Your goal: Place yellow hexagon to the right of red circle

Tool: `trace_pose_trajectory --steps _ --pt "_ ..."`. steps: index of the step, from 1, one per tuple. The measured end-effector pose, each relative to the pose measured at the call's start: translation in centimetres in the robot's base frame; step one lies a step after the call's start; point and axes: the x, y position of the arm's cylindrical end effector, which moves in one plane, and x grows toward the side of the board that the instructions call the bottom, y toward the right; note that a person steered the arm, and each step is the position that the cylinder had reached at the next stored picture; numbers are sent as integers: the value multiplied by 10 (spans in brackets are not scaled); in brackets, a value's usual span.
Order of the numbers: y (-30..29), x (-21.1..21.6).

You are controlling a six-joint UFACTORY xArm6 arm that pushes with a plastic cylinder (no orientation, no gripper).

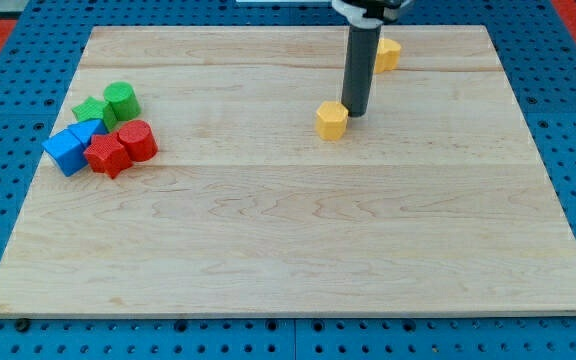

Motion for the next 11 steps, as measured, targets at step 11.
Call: trace_pose_trajectory --steps 11 --pt "-35 34"
